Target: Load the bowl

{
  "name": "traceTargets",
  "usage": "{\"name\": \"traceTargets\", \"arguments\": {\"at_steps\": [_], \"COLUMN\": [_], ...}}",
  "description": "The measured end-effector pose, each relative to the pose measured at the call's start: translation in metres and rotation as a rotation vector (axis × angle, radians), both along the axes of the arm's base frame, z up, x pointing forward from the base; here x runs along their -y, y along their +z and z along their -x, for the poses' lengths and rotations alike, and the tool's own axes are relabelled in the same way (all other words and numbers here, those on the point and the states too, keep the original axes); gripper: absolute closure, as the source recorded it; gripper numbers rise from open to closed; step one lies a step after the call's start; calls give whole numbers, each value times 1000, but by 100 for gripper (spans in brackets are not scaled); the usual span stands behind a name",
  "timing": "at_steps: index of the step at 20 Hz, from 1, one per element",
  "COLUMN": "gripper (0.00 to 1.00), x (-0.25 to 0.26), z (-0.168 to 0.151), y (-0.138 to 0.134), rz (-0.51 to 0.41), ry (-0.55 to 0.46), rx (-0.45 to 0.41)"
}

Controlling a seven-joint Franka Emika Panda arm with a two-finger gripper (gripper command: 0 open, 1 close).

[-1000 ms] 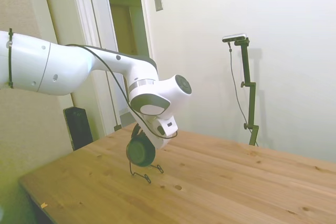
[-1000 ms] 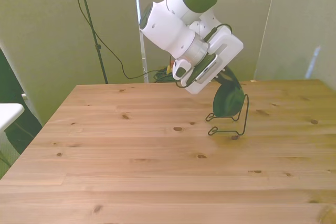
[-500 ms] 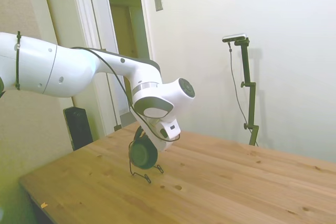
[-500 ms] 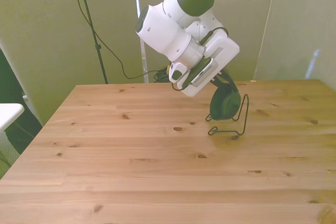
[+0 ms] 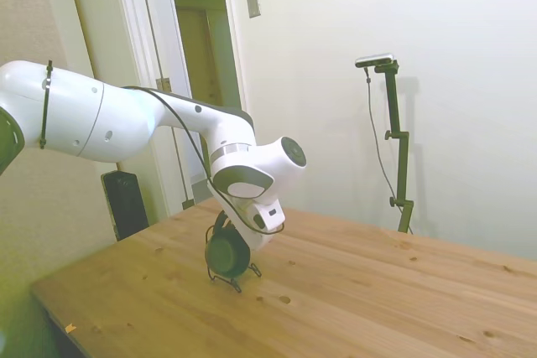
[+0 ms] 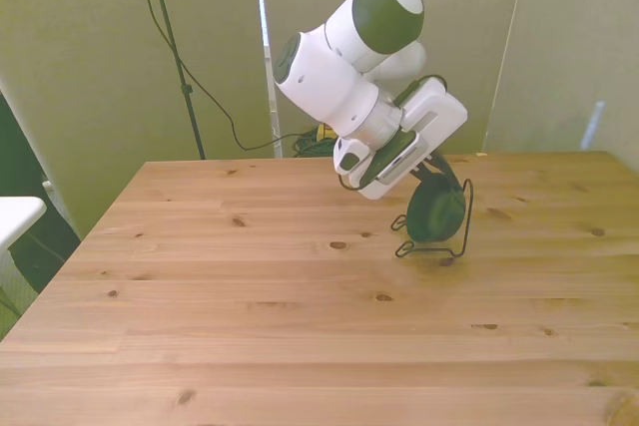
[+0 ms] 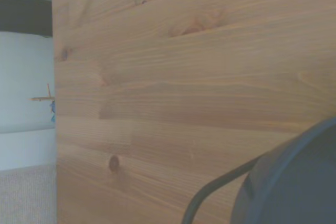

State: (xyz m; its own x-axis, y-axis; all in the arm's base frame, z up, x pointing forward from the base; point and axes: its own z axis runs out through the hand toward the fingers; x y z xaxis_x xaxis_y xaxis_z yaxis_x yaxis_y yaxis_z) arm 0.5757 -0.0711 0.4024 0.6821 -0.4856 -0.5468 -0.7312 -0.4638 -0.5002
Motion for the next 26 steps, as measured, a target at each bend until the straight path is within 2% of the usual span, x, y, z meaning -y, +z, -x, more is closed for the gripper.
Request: {"name": "traceTargets", "arguments": {"at_steps": [7,8,23,26], "gripper": [100,0,0,0], "x": [8,8,0,-3], "z": [2,2,2,3], "y": [-1,-1,4,16], "rz": [16,23,80,100], "ry": [-14,-11,-5,-16], "rx": [-3,-4,-23,-24]}}
